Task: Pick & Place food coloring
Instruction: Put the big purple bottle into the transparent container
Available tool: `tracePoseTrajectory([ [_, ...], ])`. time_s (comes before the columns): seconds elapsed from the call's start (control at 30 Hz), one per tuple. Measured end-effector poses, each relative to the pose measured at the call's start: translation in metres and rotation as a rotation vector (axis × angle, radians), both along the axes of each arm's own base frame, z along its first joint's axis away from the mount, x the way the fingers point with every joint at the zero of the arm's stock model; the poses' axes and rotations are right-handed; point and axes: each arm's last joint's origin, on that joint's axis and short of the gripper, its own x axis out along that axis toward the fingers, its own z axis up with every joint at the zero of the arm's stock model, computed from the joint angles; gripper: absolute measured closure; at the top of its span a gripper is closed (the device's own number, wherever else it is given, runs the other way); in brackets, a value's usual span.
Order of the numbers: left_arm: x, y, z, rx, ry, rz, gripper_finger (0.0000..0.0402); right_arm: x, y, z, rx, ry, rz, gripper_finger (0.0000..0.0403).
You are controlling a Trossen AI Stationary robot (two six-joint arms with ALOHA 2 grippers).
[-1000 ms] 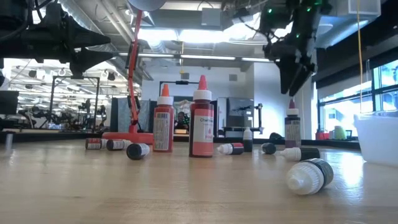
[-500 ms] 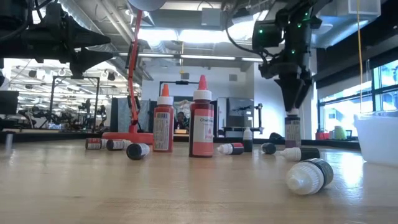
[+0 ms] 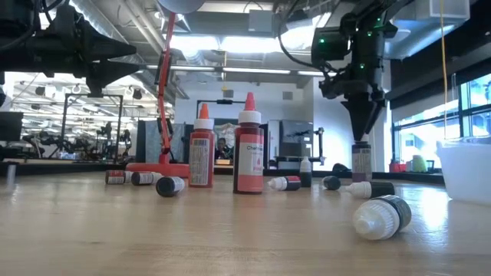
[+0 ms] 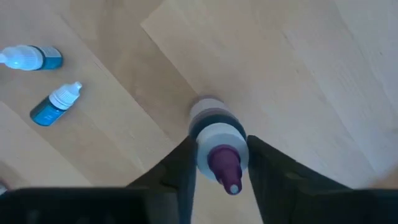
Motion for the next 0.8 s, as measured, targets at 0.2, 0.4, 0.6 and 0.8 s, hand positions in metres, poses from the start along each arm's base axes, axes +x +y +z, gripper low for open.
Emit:
tracePoseTrajectory([
  [0.2, 0.000, 0.000, 0.000, 0.000, 0.000, 0.000, 0.0142, 0.001, 0.002, 0.003, 0.001, 0.010, 0.022, 0.0286],
  [0.4, 0.000, 0.000, 0.000, 0.000, 0.000, 0.000, 0.0142, 0.006, 0.018, 0.028, 0.017, 0.037, 0.020, 0.0286],
  [0.6, 0.000, 0.000, 0.000, 0.000, 0.000, 0.000, 0.0142, 0.011, 0.059, 0.056, 0.033, 0.073, 0.060, 0.0286],
  [0.8, 0.000, 0.000, 0.000, 0.000, 0.000, 0.000, 0.0142, 0.005, 0.110, 0.081, 0.046, 0.016, 0.096, 0.0286],
])
